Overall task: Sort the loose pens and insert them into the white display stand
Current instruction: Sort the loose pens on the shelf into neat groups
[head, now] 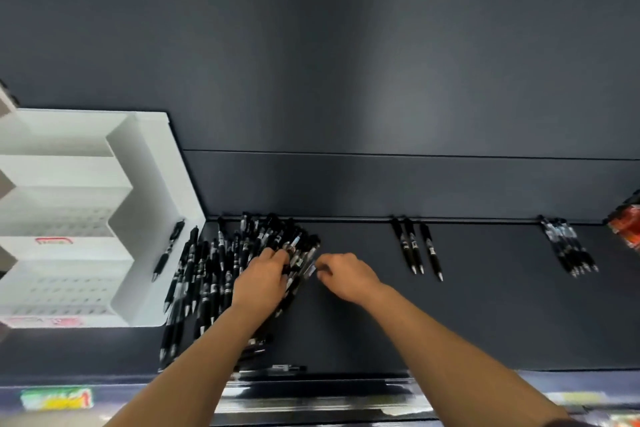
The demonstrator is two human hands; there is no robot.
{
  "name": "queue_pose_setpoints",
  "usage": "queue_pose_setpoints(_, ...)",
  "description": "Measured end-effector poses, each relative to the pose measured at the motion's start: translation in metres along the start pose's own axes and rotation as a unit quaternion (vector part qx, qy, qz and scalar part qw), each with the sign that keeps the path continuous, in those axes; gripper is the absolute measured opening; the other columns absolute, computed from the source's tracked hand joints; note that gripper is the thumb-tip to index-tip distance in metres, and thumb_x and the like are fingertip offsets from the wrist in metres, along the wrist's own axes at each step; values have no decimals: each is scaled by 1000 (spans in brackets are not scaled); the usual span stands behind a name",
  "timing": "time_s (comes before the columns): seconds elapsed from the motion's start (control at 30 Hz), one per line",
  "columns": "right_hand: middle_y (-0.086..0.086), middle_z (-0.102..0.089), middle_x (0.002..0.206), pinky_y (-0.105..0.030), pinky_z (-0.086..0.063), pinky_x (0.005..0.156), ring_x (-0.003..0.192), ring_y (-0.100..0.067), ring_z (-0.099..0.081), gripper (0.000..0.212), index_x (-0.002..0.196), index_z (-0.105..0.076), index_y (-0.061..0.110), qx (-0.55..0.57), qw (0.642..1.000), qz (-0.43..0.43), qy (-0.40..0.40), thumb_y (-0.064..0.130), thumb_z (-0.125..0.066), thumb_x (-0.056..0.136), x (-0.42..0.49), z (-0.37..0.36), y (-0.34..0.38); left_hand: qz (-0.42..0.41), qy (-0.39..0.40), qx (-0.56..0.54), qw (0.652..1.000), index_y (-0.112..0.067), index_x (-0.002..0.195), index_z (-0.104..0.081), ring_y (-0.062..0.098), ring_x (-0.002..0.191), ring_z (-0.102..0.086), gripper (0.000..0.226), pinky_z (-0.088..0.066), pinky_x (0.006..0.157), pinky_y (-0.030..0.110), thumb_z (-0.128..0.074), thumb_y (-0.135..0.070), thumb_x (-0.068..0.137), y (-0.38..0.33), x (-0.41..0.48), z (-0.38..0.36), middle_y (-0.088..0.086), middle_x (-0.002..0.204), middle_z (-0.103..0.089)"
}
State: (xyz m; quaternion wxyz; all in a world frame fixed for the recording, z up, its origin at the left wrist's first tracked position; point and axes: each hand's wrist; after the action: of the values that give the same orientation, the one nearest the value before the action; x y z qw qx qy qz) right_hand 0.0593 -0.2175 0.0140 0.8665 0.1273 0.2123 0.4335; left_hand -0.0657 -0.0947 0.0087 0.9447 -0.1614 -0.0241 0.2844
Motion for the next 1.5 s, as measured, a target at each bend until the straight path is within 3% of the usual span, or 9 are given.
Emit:
queue_pose_setpoints(0.33, -13, -56, 128, -37, -48, 93, 111, -31, -57, 31, 127, -54, 18, 33, 997, -28, 66, 24, -44, 98, 19, -28, 21, 26, -5, 81, 996, -16, 126, -40, 24, 112, -46, 36, -48, 79, 33, -49, -12, 91, 20, -10, -8, 5, 123, -42)
queue_pose_setpoints(0.47, -13, -63, 111, -37, -51, 83, 97, -31, -60, 22, 107, -59, 14, 44, 997, -49, 42, 22, -42, 97, 20, -31, 19, 28, 8, 119, 993, -13, 120, -43, 25, 112, -45, 33, -48, 77, 32, -56, -16, 89, 14, -9, -11, 6, 123, -38)
queue_pose_setpoints(0.67, -16, -58, 108, -33, -45, 74, 93, -33, -59, 22, 99, -60, 5, 64, 994, -90, -10, 20, -45, 96, 24, -30, 15, 28, 3, 80, 996, -9, 113, -49, 24, 111, -44, 22, -50, 77, 32, -50, -19, 94, 14, -4, -12, 6, 121, -35)
queue_pose_setpoints(0.83, -15, -58, 113, -28, -44, 73, 98, -32, -60, 20, 103, -61, 8, 96, 984, -145, -39, 23, -51, 93, 36, -30, 19, 15, -38, 97, 994, -17, 115, -50, 21, 108, -53, 28, -45, 81, 34, -41, -36, 96, 15, -1, -7, 0, 115, -54)
queue_pose_setpoints(1.0, -12, -45, 125, -30, -43, 68, 100, -33, -60, 37, 114, -59, 12, 83, 972, -216, -49, 39, -58, 89, 46, -28, 30, 5, -32, 52, 998, -19, 109, -50, 20, 100, -58, 21, -45, 69, 33, -44, -34, 96, 18, 0, -3, -3, 107, -56)
queue_pose_setpoints(1.17, -9, -30, 129, -29, -46, 63, 80, -26, -55, 39, 112, -57, 11, 90, 962, -259, -19, 36, -62, 83, 50, -25, 40, 9, -13, 23, 1000, -16, 109, -52, 21, 94, -59, 22, -40, 63, 30, -48, -33, 95, 19, 3, -2, -1, 108, -47)
queue_pose_setpoints(1.3, -9, -30, 130, -31, -47, 68, 94, -28, -59, 45, 121, -50, 11, 72, 961, -266, -24, 35, -60, 84, 50, -26, 45, 6, -8, 15, 1000, -16, 108, -52, 21, 94, -60, 22, -40, 63, 30, -48, -34, 95, 16, 7, -2, -2, 107, -47)
queue_pose_setpoints(1.5, -13, -46, 129, -34, -46, 79, 112, -29, -54, 53, 128, -42, 13, 26, 969, -246, -21, 37, -60, 85, 45, -28, 42, 3, 4, 14, 1000, -17, 108, -54, 21, 101, -56, 23, -42, 65, 31, -49, -34, 94, 15, 12, -1, -2, 107, -50)
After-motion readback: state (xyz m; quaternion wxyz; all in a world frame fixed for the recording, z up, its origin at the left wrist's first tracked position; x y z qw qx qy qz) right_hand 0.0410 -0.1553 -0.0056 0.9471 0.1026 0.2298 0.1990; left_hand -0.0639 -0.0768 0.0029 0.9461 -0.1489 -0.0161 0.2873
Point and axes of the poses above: each hand's wrist, its own x-axis towards the middle knuckle, its own z-axis out of the back of the hand, y = z × x
